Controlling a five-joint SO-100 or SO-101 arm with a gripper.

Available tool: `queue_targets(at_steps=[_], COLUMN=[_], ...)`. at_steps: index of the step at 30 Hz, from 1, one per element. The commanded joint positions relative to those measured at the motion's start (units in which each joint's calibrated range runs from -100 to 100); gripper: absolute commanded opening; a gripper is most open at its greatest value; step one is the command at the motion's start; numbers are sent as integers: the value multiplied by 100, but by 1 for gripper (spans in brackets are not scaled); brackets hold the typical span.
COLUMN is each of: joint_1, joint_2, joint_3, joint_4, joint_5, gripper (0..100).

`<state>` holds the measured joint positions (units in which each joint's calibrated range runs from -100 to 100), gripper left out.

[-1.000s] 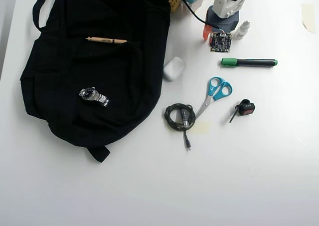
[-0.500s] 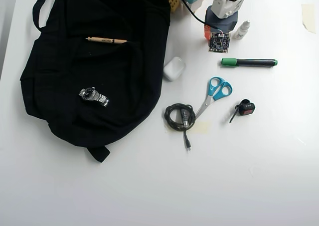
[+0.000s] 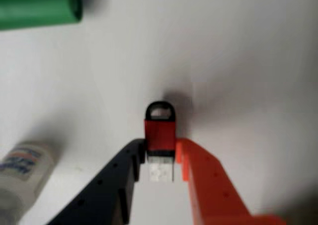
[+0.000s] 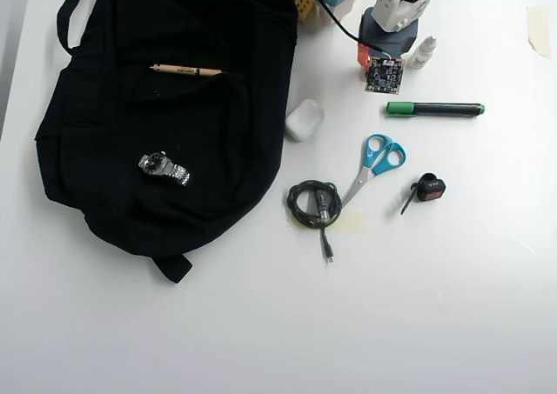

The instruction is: Put the usb stick into the black bag

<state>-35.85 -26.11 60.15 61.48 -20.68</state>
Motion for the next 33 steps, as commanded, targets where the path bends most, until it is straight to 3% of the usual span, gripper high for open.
queue_targets(at_steps=[1,16,19,33], joint_1=[70,294,496,2897], joint_2=[-78,-277,-659,-2136], joint_3=[-984,-3401,-3805,-3814], joint_4=[820,2715,3008,3042], joint_5=[34,49,285,1471], gripper=[2,2,2,2])
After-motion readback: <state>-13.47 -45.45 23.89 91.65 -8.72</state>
